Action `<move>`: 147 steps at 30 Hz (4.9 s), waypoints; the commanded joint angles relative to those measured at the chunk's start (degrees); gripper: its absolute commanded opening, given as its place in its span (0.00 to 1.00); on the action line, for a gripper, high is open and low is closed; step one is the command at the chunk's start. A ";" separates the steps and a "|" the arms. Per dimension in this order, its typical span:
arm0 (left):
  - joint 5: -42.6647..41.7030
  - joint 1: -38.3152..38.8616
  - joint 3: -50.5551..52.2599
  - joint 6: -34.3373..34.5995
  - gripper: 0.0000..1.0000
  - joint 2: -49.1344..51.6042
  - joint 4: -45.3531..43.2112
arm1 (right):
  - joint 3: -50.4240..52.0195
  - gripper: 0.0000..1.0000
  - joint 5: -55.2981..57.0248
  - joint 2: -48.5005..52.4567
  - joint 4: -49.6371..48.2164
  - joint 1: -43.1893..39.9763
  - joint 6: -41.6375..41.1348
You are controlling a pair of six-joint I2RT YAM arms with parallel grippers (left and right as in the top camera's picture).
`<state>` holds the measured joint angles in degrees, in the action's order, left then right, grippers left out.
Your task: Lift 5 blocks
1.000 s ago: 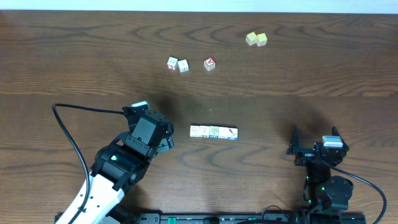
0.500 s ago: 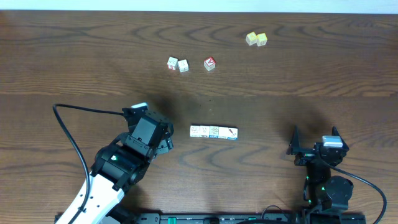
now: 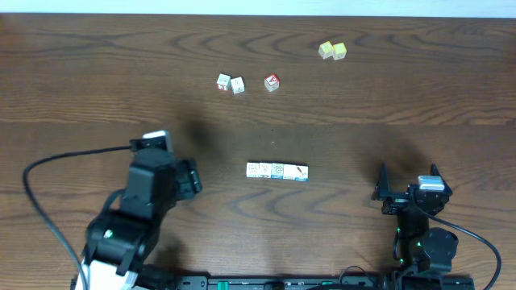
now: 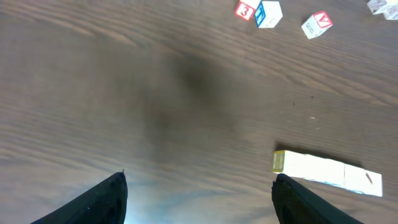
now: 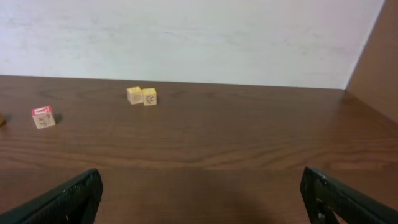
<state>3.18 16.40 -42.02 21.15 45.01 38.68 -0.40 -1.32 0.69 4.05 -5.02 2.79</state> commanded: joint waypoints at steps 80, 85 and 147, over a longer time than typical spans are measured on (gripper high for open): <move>-10.19 -21.31 41.79 -23.91 0.75 -44.96 -34.93 | 0.11 0.99 0.44 -0.39 0.24 -0.57 0.50; -10.16 -21.31 41.79 -23.89 0.75 -44.96 -35.10 | 0.11 0.99 0.44 -0.39 0.24 -0.57 0.50; -9.92 -21.31 41.79 -23.91 0.75 -44.78 -35.10 | 0.11 0.99 0.44 -0.39 0.24 -0.57 0.50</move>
<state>-5.82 -5.13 -0.84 -1.78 0.58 1.10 -0.40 -1.32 0.69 4.03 -5.02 2.79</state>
